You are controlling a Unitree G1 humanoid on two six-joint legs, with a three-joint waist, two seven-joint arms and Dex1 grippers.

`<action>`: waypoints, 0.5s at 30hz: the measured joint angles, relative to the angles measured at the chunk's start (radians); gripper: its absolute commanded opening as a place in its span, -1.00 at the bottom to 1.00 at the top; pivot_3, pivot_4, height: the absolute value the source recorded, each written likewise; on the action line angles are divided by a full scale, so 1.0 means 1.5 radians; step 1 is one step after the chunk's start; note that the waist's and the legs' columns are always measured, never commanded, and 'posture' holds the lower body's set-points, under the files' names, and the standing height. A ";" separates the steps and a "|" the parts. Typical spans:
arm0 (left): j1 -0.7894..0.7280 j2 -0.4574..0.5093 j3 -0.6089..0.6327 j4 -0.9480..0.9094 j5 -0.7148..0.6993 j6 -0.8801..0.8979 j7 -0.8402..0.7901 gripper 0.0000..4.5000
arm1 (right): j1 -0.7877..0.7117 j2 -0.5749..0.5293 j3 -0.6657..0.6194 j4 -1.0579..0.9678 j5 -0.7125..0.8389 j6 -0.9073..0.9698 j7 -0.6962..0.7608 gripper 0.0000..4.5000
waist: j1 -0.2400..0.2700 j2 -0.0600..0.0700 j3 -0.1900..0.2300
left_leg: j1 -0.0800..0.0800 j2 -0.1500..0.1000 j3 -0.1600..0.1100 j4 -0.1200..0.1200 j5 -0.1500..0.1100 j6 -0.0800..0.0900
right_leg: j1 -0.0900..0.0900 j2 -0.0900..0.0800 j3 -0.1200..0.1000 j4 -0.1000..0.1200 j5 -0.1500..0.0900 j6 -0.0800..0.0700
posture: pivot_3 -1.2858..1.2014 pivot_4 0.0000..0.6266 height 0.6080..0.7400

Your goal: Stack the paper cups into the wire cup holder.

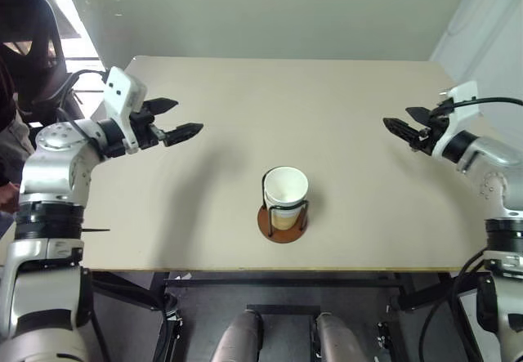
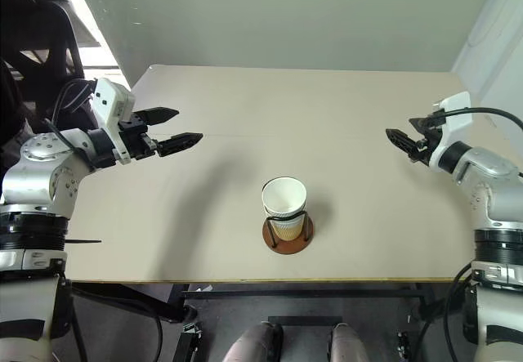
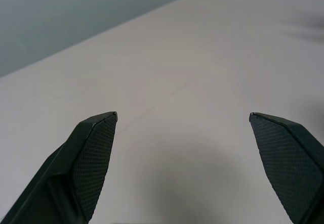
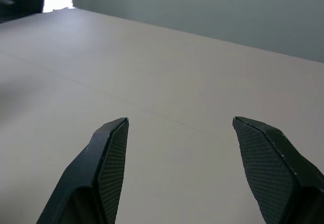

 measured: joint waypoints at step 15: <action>0.003 -0.049 0.003 0.028 0.042 -0.012 0.005 0.99 | -0.003 0.041 -0.032 0.068 -0.046 -0.071 -0.103 0.47 | 0.001 0.000 0.000 | 0.000 0.001 0.000 -0.003 -0.001 -0.001 | -0.001 0.000 -0.001 -0.001 0.000 -0.001 | 0.03 -0.52 1.00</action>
